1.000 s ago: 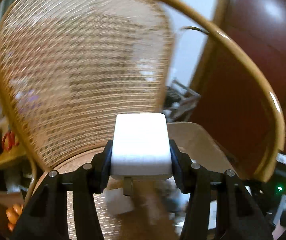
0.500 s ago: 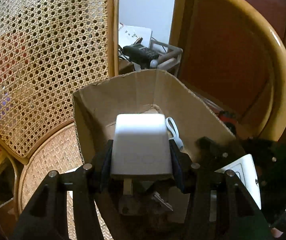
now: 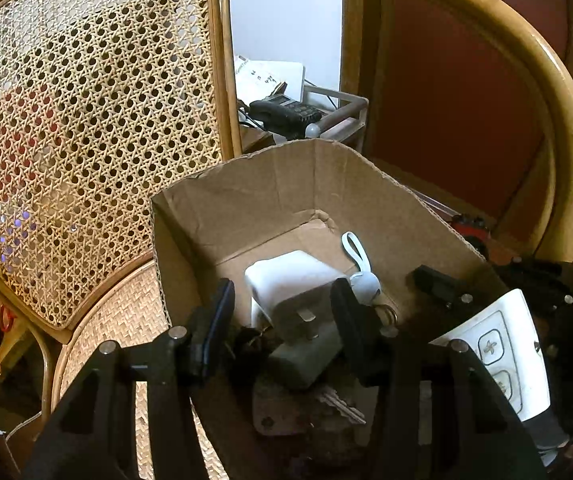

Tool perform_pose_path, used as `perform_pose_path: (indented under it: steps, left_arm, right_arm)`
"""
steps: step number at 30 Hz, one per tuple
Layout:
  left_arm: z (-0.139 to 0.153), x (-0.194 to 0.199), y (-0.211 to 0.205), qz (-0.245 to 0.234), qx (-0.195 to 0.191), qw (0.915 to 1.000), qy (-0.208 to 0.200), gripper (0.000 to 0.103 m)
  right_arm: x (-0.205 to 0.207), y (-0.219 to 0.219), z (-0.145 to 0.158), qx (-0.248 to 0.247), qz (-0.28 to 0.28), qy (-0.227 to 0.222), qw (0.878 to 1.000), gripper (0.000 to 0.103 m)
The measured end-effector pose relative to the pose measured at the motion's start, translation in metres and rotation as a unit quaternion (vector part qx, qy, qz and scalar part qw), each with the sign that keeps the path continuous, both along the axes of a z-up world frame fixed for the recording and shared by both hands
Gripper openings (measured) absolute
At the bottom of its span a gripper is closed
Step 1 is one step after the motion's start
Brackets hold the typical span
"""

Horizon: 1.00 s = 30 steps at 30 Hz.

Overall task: Organize rigid objects
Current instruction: 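Carry the white charger into the box and open the left gripper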

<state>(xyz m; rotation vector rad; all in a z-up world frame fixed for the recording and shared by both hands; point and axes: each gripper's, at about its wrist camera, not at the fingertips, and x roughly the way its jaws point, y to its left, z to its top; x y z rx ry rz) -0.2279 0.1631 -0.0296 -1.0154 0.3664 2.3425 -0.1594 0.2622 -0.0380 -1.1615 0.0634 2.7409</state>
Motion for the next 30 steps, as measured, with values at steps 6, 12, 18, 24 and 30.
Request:
perform_pose_path:
  steps: [6, 12, 18, 24, 30]
  left_arm:
    - [0.0, 0.004, -0.001, 0.001, -0.01, 0.9998, 0.015, 0.048]
    - [-0.001, 0.006, -0.002, -0.002, -0.013, 0.9995, 0.029, 0.048]
    - [0.0, 0.008, 0.001, -0.019, -0.023, 0.9992, 0.028, 0.049]
    - [0.01, 0.004, -0.01, -0.027, 0.025, 0.9993, 0.005, 0.059]
    - [0.039, 0.007, -0.051, 0.008, 0.088, 0.9939, 0.066, 0.095]
  right_arm:
    - [0.0, 0.0, 0.0, 0.0, 0.0, 0.0, 1.0, 0.008]
    - [0.001, 0.001, 0.0, 0.001, 0.0, 0.0, 1.0, 0.008]
    - [0.001, 0.001, 0.0, 0.001, -0.002, 0.004, 1.0, 0.008]
    - [0.0, 0.002, 0.001, 0.0, -0.004, 0.006, 1.0, 0.008]
    - [0.0, 0.001, 0.001, 0.001, -0.004, 0.006, 1.0, 0.008]
